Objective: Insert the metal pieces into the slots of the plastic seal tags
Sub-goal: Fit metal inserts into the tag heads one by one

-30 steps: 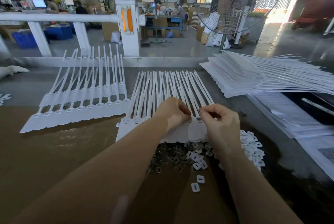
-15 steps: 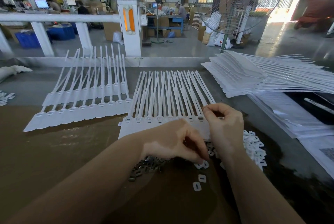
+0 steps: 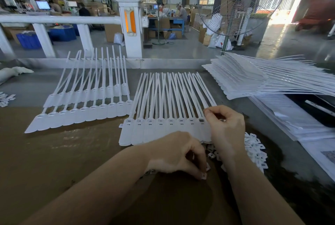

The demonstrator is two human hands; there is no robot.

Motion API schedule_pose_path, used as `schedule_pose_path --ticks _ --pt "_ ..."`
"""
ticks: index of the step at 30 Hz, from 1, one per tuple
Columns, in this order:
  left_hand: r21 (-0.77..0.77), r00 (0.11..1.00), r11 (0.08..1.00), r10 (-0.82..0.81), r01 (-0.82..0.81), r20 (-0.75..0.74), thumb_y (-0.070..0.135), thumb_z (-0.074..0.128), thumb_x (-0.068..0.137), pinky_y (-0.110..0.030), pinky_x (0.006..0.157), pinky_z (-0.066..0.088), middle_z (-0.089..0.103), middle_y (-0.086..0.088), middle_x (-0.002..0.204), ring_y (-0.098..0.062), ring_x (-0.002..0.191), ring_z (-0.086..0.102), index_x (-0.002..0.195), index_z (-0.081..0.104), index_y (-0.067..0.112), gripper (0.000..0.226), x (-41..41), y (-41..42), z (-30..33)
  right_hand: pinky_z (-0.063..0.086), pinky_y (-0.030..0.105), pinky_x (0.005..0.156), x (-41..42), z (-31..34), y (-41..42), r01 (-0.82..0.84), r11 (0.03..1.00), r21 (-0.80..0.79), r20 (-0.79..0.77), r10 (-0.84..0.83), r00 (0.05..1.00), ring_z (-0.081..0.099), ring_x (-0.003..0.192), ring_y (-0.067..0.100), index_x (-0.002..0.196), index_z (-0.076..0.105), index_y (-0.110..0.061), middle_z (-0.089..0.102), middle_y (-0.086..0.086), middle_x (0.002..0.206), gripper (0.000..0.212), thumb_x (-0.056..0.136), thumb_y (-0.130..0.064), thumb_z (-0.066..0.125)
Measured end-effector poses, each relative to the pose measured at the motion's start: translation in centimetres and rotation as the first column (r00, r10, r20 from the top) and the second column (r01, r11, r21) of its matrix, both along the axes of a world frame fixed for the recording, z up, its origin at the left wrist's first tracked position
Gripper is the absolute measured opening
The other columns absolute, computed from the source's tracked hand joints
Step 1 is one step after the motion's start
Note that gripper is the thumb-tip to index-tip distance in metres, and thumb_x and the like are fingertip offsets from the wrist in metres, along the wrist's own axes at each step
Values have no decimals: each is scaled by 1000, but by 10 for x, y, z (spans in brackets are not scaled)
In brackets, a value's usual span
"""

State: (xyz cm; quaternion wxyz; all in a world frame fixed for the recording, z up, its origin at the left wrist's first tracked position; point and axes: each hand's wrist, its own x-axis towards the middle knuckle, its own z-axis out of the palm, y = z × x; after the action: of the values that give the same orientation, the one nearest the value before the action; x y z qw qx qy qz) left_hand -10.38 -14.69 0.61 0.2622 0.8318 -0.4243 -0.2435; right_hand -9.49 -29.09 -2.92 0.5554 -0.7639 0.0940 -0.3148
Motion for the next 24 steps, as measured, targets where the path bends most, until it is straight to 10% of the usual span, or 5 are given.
schedule_pose_path --ticks 7,14,24 --pt "-389 892 824 452 -412 14 14 72 80 -6 74 45 67 18 72 8 72 61 78 72 26 12 27 -2 -7 45 23 65 -1 1 -1 18 1000 -24 -17 -19 1000 59 69 9 78 70 -16 65 -6 68 8 82 -11 66" --pt "-403 744 693 667 -598 41 13 66 87 -14 84 44 66 8 86 -8 89 62 94 73 17 11 45 -10 -15 42 48 92 0 -2 -4 162 961 -224 -178 -204 963 58 95 25 102 64 -20 63 4 106 18 90 -14 52" --pt "-380 689 670 717 -637 109 14 62 89 -6 66 39 65 12 82 -2 78 58 92 72 22 12 51 -25 -22 41 30 83 -2 -3 -4 126 955 -270 -232 -191 954 53 101 17 115 57 -19 60 2 115 25 94 -13 44"
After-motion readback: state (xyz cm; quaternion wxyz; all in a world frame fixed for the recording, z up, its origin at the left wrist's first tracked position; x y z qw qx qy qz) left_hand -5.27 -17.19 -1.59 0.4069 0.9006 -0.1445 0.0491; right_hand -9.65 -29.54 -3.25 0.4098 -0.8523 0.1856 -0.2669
